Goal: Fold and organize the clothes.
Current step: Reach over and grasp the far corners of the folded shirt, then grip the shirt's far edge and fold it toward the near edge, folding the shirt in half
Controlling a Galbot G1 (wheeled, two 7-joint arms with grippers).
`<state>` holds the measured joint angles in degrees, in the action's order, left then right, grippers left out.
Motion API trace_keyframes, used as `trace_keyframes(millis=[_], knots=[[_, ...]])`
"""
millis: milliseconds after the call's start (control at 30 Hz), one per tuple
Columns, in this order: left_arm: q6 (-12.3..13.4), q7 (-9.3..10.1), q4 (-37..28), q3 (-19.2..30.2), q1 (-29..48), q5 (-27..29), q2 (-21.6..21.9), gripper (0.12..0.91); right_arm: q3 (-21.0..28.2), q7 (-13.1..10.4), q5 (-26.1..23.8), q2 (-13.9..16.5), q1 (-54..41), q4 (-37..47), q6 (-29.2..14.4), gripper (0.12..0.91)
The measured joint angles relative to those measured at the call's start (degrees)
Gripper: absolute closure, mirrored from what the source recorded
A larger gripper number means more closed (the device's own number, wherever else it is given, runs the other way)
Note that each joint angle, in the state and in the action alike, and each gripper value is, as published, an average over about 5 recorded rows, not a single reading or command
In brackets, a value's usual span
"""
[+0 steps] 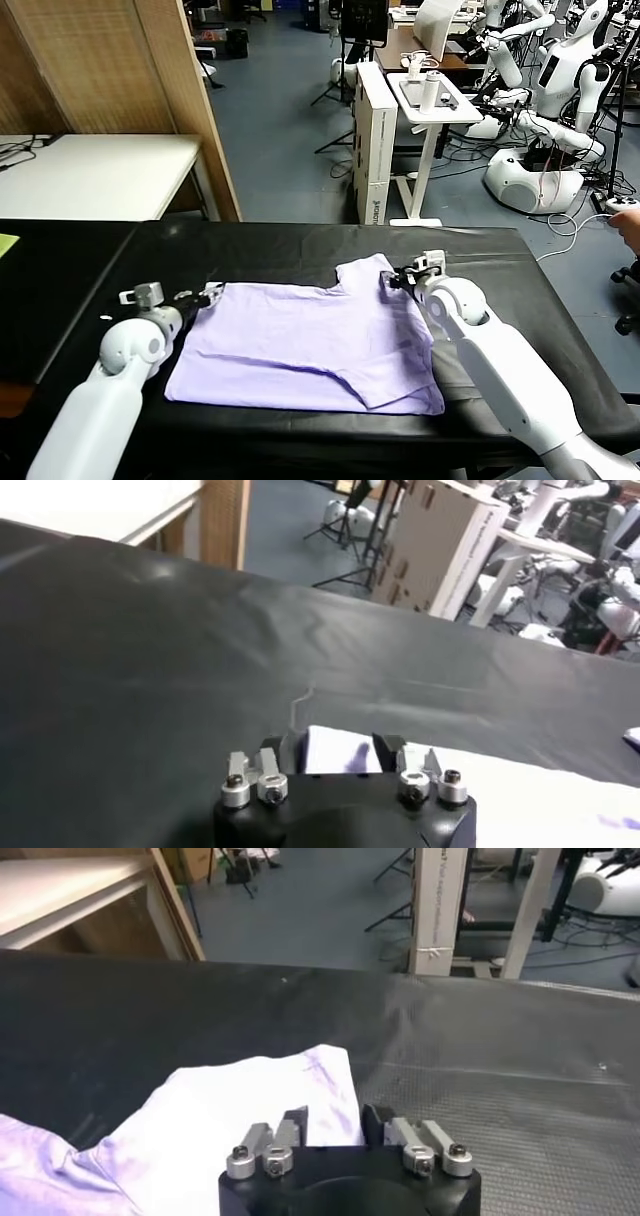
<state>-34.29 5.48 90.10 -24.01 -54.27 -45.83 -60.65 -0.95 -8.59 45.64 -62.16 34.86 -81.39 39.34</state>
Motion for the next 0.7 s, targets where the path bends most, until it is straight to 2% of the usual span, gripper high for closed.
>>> trace_keyframes(millis=[100, 200, 433, 700], knots=[[0.4, -0.07, -0.2, 0.0, 0.0, 0.2, 0.0, 0.795, 0.0, 0.1, 0.0, 0.0, 0.1, 0.0, -0.1, 0.863], [0.8, -0.07, -0.2, 0.0, 0.0, 0.3, 0.0, 0.862, -0.2, 0.2, -0.1, 0.0, 0.2, -0.2, -0.5, 0.883], [2.1, 0.26, 1.1, -1.0, -0.7, 0.2, -0.2, 0.884, -1.9, 0.4, 1.7, 0.5, 1.4, -2.6, -3.1, 0.887], [2.4, 0.42, 5.9, -4.0, -4.1, -0.9, 0.3, 0.884, -5.1, 0.0, 5.1, 3.6, 5.5, -10.4, -3.1, 0.887]])
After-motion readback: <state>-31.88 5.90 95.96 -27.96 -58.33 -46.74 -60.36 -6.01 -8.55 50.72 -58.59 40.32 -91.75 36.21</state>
